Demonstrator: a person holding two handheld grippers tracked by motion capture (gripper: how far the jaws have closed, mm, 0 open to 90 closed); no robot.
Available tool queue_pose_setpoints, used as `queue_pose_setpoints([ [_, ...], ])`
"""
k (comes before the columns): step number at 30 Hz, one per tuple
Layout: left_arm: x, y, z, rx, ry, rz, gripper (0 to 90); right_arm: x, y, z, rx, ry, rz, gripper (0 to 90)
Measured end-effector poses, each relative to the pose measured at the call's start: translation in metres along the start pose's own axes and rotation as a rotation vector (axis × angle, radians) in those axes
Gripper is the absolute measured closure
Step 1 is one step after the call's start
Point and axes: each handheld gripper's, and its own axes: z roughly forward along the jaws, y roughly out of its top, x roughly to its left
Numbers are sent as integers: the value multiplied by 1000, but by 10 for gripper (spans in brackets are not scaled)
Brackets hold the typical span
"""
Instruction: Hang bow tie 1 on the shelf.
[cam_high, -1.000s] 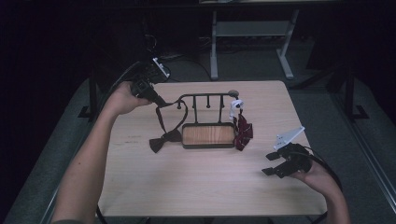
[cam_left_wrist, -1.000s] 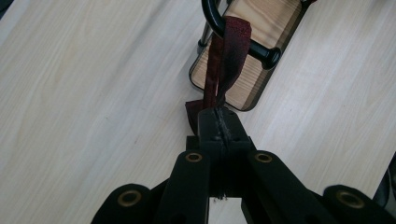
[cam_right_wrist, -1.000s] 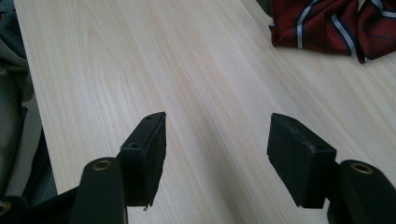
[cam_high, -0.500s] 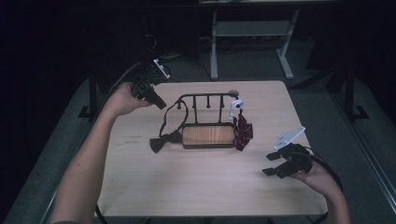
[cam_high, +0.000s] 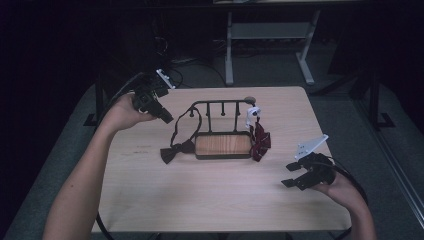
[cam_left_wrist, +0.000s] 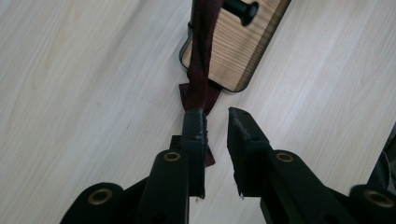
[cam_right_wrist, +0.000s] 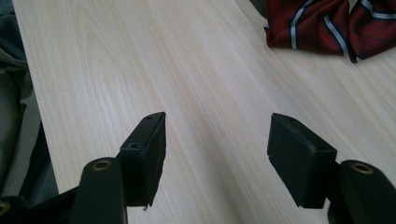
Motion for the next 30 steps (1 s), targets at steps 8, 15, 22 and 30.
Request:
queue_pose_setpoints([
  [8,-11,-20,-2,-25,-3,13,705,0,0,-2,0,-9,0,369],
  [15,-17,-29,0,-26,1,24,679,-1,-1,0,2,-6,9,367],
  [22,-22,-40,3,-36,-3,33,653,-2,-3,-1,2,-10,14,367],
  [30,-28,-51,5,-49,-13,31,631,-4,-4,-1,4,-15,21,364],
])
